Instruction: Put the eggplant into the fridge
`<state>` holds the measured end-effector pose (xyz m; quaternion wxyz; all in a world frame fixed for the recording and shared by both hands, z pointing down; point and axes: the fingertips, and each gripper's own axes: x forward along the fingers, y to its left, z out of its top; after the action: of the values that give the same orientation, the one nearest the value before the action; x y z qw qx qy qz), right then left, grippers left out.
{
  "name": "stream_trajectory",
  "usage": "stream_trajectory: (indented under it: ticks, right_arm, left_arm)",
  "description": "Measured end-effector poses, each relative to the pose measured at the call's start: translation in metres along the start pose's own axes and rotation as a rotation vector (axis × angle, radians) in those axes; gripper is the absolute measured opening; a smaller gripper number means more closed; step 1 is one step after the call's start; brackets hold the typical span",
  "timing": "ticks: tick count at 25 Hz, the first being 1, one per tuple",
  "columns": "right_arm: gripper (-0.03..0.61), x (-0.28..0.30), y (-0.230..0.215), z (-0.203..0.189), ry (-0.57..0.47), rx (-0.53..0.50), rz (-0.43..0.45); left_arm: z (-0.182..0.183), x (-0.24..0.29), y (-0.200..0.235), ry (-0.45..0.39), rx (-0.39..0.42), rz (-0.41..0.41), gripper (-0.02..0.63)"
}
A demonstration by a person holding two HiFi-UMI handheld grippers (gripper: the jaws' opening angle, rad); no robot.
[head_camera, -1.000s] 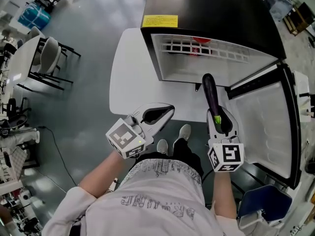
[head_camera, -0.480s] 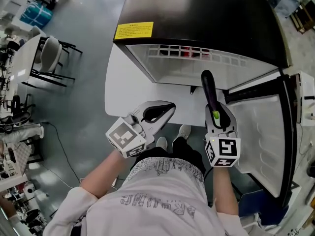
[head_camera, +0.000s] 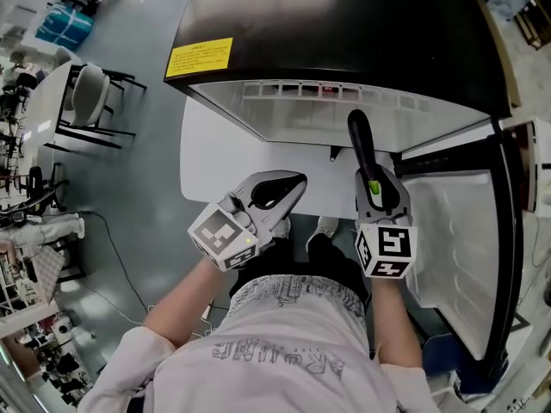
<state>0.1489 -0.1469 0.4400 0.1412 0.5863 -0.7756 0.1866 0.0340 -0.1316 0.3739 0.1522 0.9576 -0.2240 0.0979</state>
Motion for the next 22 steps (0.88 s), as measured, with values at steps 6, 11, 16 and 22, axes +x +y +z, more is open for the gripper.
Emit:
stream_trajectory:
  ticks: [6, 11, 16, 22]
  right_arm:
    - [0.135, 0.012, -0.006, -0.007, -0.005, 0.024, -0.058]
    - [0.133, 0.026, -0.015, -0.008, -0.038, 0.06, -0.137]
    - [0.133, 0.039, -0.021, -0.016, -0.058, 0.098, -0.222]
    - [0.133, 0.059, -0.032, -0.026, -0.075, 0.126, -0.296]
  left_arm:
    - [-0.015, 0.008, 0.012, 0.025, 0.006, -0.038, 0.006]
    - [-0.026, 0.013, 0.019, 0.055, 0.024, -0.109, 0.006]
    - [-0.04, 0.014, 0.028, 0.086, 0.035, -0.177, 0.006]
    - [-0.058, 0.017, 0.037, 0.123, 0.048, -0.236, 0.006]
